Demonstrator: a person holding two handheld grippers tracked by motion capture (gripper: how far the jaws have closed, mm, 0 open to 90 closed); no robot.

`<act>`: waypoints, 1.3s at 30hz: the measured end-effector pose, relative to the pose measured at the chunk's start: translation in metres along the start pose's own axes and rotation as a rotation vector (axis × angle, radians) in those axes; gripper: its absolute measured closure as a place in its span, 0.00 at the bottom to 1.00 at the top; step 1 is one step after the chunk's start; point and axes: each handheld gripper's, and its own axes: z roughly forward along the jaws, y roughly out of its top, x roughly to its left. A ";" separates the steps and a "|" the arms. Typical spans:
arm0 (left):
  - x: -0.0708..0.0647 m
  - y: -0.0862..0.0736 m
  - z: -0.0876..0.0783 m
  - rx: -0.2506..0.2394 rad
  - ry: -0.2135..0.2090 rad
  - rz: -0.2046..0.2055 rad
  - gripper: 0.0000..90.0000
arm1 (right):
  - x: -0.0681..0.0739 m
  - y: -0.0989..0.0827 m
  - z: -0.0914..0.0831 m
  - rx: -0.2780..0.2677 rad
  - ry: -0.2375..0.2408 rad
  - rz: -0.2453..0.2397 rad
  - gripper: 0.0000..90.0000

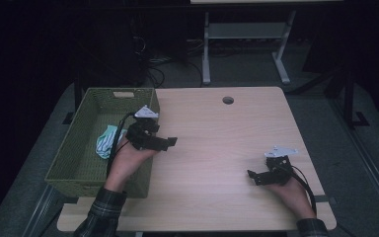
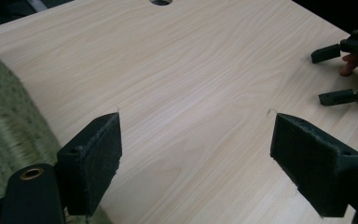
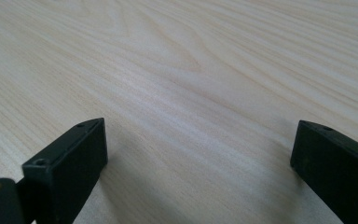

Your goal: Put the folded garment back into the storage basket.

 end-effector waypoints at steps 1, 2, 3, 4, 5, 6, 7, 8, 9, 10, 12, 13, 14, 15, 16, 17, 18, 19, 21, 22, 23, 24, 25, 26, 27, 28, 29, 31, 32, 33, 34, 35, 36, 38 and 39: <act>-0.003 0.000 0.003 0.000 -0.006 0.005 0.18 | 0.000 0.000 0.000 0.000 0.000 0.000 0.04; -0.006 0.000 0.006 -0.001 -0.009 0.011 0.18 | 0.000 0.000 0.000 0.000 0.000 0.000 0.04; -0.010 0.000 0.008 -0.001 -0.011 0.015 0.18 | 0.000 0.000 0.000 0.000 0.000 0.000 0.04; -0.012 0.001 0.011 0.002 -0.015 0.024 0.18 | 0.000 0.000 0.000 0.000 0.000 0.000 0.04; -0.016 0.000 0.014 -0.002 -0.018 0.029 0.18 | 0.000 0.000 0.000 0.000 0.000 0.001 0.04; -0.019 0.000 0.017 0.001 -0.020 0.033 0.18 | 0.000 0.000 0.000 0.000 0.000 0.001 0.04; -0.022 0.000 0.020 0.003 -0.023 0.039 0.18 | 0.000 0.000 0.000 0.000 0.000 0.000 0.04; -0.026 -0.001 0.024 0.004 -0.024 0.044 0.18 | 0.000 0.000 0.000 0.000 0.000 0.001 0.04; -0.029 -0.001 0.028 0.005 -0.028 0.046 0.18 | 0.000 0.000 0.000 0.000 0.000 0.001 0.04; -0.033 -0.002 0.031 0.007 -0.031 0.054 0.18 | 0.000 0.000 0.000 0.000 0.000 0.001 0.04; -0.039 -0.003 0.039 0.015 -0.038 0.061 0.18 | 0.000 0.000 0.000 0.000 0.000 0.000 0.04; -0.042 -0.004 0.042 0.020 -0.037 0.068 0.18 | 0.000 0.000 0.000 0.000 0.000 0.001 0.04; -0.045 -0.005 0.046 0.021 -0.039 0.067 0.18 | 0.000 0.000 0.000 0.000 0.000 0.000 0.04; -0.048 -0.006 0.049 0.025 -0.042 0.068 0.18 | 0.000 0.000 0.000 0.000 0.000 0.000 0.04; -0.050 -0.007 0.052 0.028 -0.041 0.078 0.18 | 0.000 0.000 0.000 0.000 0.000 0.000 0.04; -0.052 -0.008 0.055 0.026 -0.039 0.079 0.18 | 0.000 0.000 0.000 0.000 0.000 0.000 0.04; -0.055 -0.010 0.059 0.033 -0.037 0.085 0.18 | 0.000 0.000 0.000 0.000 0.000 0.000 0.04; -0.056 -0.010 0.061 0.036 -0.034 0.095 0.18 | 0.000 0.000 0.000 0.000 0.000 0.001 0.04; -0.059 -0.014 0.067 0.040 -0.034 0.094 0.18 | 0.000 0.000 0.000 0.000 0.000 0.001 0.04; -0.061 -0.015 0.070 0.046 -0.031 0.105 0.18 | 0.000 0.000 0.000 0.000 0.000 0.001 0.04; -0.062 -0.017 0.074 0.054 -0.026 0.108 0.18 | 0.000 0.000 0.000 0.000 0.000 0.001 0.04; -0.063 -0.019 0.077 0.058 -0.026 0.112 0.18 | 0.000 0.000 0.000 0.000 0.000 0.001 0.04; -0.065 -0.021 0.080 0.060 -0.028 0.108 0.18 | 0.000 0.000 0.000 0.000 0.000 0.001 0.04; -0.065 -0.022 0.082 0.069 -0.028 0.121 0.18 | 0.000 0.000 0.000 0.000 0.000 0.001 0.04; -0.066 -0.024 0.085 0.071 -0.028 0.117 0.18 | 0.000 0.000 0.000 0.000 0.000 0.001 0.04; -0.066 -0.024 0.085 0.071 -0.028 0.117 0.18 | 0.000 0.000 0.000 0.000 0.000 0.001 0.04; -0.067 -0.027 0.091 0.083 -0.022 0.125 0.18 | 0.000 0.000 0.000 0.001 0.000 0.001 0.04; -0.067 -0.030 0.095 0.092 -0.017 0.135 0.18 | 0.000 0.000 0.000 0.001 0.000 0.000 0.04; -0.067 -0.031 0.097 0.094 -0.014 0.144 0.18 | 0.000 0.000 0.000 0.001 0.000 0.001 0.04; -0.067 -0.032 0.100 0.099 -0.012 0.146 0.18 | 0.000 0.000 0.000 0.001 0.000 0.000 0.04; -0.067 -0.034 0.102 0.104 -0.009 0.151 0.18 | 0.000 0.000 0.000 0.001 0.000 0.000 0.04; -0.068 -0.035 0.105 0.110 -0.009 0.149 0.18 | 0.000 0.000 0.000 0.001 0.000 -0.001 0.04; -0.068 -0.037 0.108 0.111 -0.011 0.148 0.18 | 0.000 0.000 0.000 0.001 0.000 -0.001 0.04; -0.068 -0.039 0.112 0.130 -0.011 0.152 0.17 | 0.000 0.000 0.000 0.001 0.000 -0.001 0.04; -0.068 -0.040 0.113 0.137 -0.010 0.160 0.18 | 0.000 0.000 0.000 0.001 0.000 0.000 0.04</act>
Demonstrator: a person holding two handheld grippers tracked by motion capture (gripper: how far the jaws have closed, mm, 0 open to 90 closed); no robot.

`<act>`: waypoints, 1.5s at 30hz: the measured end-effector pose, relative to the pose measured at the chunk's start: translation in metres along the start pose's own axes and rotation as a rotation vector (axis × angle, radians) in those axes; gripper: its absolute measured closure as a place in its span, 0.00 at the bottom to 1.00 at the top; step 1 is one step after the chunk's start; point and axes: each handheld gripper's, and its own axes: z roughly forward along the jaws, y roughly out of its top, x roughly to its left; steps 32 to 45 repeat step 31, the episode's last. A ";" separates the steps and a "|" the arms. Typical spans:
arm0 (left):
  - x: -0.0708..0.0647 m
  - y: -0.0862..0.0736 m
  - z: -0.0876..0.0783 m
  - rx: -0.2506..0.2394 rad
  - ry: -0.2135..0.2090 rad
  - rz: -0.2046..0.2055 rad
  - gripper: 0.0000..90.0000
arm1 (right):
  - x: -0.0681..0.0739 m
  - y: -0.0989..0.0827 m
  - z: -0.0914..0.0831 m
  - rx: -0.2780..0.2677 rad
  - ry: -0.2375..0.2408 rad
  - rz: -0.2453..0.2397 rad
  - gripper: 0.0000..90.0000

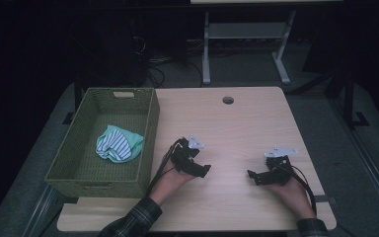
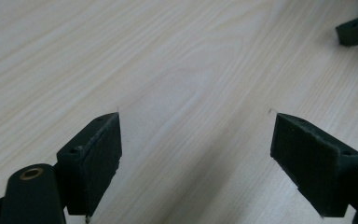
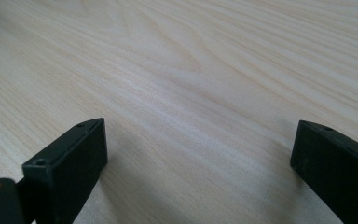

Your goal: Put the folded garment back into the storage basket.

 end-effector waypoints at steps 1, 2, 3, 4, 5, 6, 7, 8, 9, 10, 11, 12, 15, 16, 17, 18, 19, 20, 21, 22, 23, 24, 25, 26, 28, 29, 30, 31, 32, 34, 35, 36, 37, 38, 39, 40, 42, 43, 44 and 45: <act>0.000 -0.001 0.002 0.005 0.000 0.000 0.17 | 0.000 0.000 0.000 0.000 0.000 0.000 0.04; 0.000 -0.002 0.004 0.010 0.000 -0.003 0.17 | 0.000 0.000 0.000 0.000 0.000 0.000 0.04; 0.000 -0.002 0.005 0.015 -0.003 -0.002 0.17 | 0.000 0.000 0.000 0.000 0.000 0.000 0.04; 0.001 -0.003 0.006 0.016 -0.008 -0.007 0.17 | 0.000 0.000 0.000 0.000 0.000 0.000 0.04; 0.001 -0.004 0.008 0.024 -0.009 -0.004 0.17 | 0.000 0.000 0.000 0.000 0.000 0.000 0.04; 0.001 -0.005 0.010 0.028 -0.009 -0.010 0.17 | 0.000 0.000 0.000 0.000 0.000 0.001 0.04; 0.002 -0.006 0.011 0.033 -0.011 -0.009 0.17 | 0.000 0.000 0.000 0.000 0.000 0.000 0.04; 0.002 -0.007 0.013 0.039 -0.015 -0.014 0.17 | 0.000 0.000 0.000 0.000 0.000 0.001 0.04; 0.003 -0.008 0.014 0.046 -0.017 -0.012 0.17 | 0.000 0.000 0.000 0.000 0.000 0.000 0.04; 0.002 -0.009 0.016 0.047 -0.017 -0.021 0.17 | 0.000 0.000 0.000 0.000 0.000 0.000 0.04; 0.003 -0.009 0.017 0.056 -0.019 -0.016 0.17 | 0.000 0.000 0.000 0.000 0.000 0.000 0.04; 0.003 -0.010 0.018 0.059 -0.020 -0.018 0.17 | 0.000 0.000 0.000 -0.001 0.000 0.000 0.04; 0.004 -0.012 0.020 0.069 -0.022 -0.022 0.17 | 0.000 0.000 0.000 0.000 0.000 0.000 0.04; 0.004 -0.012 0.021 0.066 -0.018 -0.017 0.16 | 0.000 0.000 0.000 0.000 0.000 0.000 0.04; 0.004 -0.012 0.021 0.066 -0.015 -0.014 0.16 | 0.000 0.000 0.000 0.000 0.000 0.001 0.04; 0.004 -0.012 0.021 0.066 -0.015 -0.013 0.16 | 0.000 0.000 0.000 -0.001 0.000 0.000 0.04; 0.004 -0.013 0.021 0.065 -0.015 -0.012 0.16 | 0.000 0.000 0.000 0.000 0.000 0.000 0.04; 0.003 -0.013 0.021 0.062 -0.012 -0.009 0.16 | 0.000 0.000 0.000 -0.001 0.000 0.000 0.04; 0.002 -0.013 0.022 0.065 -0.005 -0.001 0.16 | 0.000 0.000 0.000 0.000 0.000 0.000 0.04; 0.001 -0.013 0.022 0.064 -0.002 0.002 0.16 | 0.000 0.000 0.000 0.000 0.000 0.000 0.04; 0.001 -0.013 0.022 0.066 -0.001 0.005 0.16 | 0.000 0.000 0.000 0.000 0.000 0.000 0.04; 0.001 -0.013 0.022 0.066 0.000 0.005 0.15 | 0.000 0.000 0.000 -0.001 0.000 0.000 0.04; 0.001 -0.013 0.022 0.064 -0.002 0.004 0.15 | 0.000 0.000 0.000 0.000 0.000 0.000 0.04; 0.001 -0.013 0.022 0.064 -0.002 0.005 0.15 | 0.000 0.000 0.000 -0.001 0.000 0.000 0.04; 0.002 -0.014 0.022 0.064 -0.003 0.009 0.15 | 0.000 0.000 0.000 0.000 0.000 0.000 0.04; 0.002 -0.014 0.022 0.063 -0.004 0.010 0.15 | 0.000 0.000 0.000 0.000 0.000 0.000 0.04; 0.002 -0.014 0.022 0.062 -0.005 0.010 0.15 | 0.000 0.000 0.000 0.000 0.000 0.000 0.04; 0.002 -0.014 0.022 0.058 -0.005 0.010 0.15 | 0.000 0.000 0.000 0.000 0.000 0.000 0.04; 0.002 -0.014 0.022 0.058 -0.005 0.010 0.15 | 0.000 0.000 0.000 0.000 0.000 0.000 0.04; 0.002 -0.014 0.022 0.058 -0.005 0.010 0.15 | 0.000 0.000 0.000 0.000 0.000 0.000 0.04; 0.002 -0.014 0.022 0.058 -0.005 0.010 0.15 | 0.000 0.000 0.000 0.000 0.000 0.000 0.04; 0.002 -0.014 0.022 0.058 -0.005 0.010 0.15 | 0.000 0.000 0.000 0.000 0.000 0.000 0.04; 0.002 -0.014 0.022 0.058 -0.005 0.010 0.15 | 0.000 0.000 0.000 0.000 0.000 0.000 0.04; 0.002 -0.014 0.022 0.058 -0.005 0.010 0.15 | 0.000 0.000 0.000 0.000 0.000 0.000 0.04; 0.002 -0.014 0.022 0.058 -0.005 0.010 0.15 | 0.000 0.000 0.000 0.000 0.000 0.000 0.04; 0.002 -0.014 0.022 0.058 -0.005 0.010 0.15 | 0.000 0.000 0.000 0.000 0.000 0.000 0.04; 0.002 -0.014 0.022 0.058 -0.005 0.010 0.15 | 0.000 0.000 0.000 0.000 0.000 0.000 0.04; 0.002 -0.014 0.022 0.058 -0.005 0.010 0.15 | 0.000 0.000 0.000 0.000 0.000 0.000 0.04; 0.002 -0.014 0.022 0.058 -0.005 0.010 0.15 | 0.000 0.000 0.000 0.000 0.000 0.000 0.04; 0.002 -0.014 0.022 0.058 -0.005 0.010 0.15 | 0.000 0.000 0.000 0.000 0.000 0.000 0.04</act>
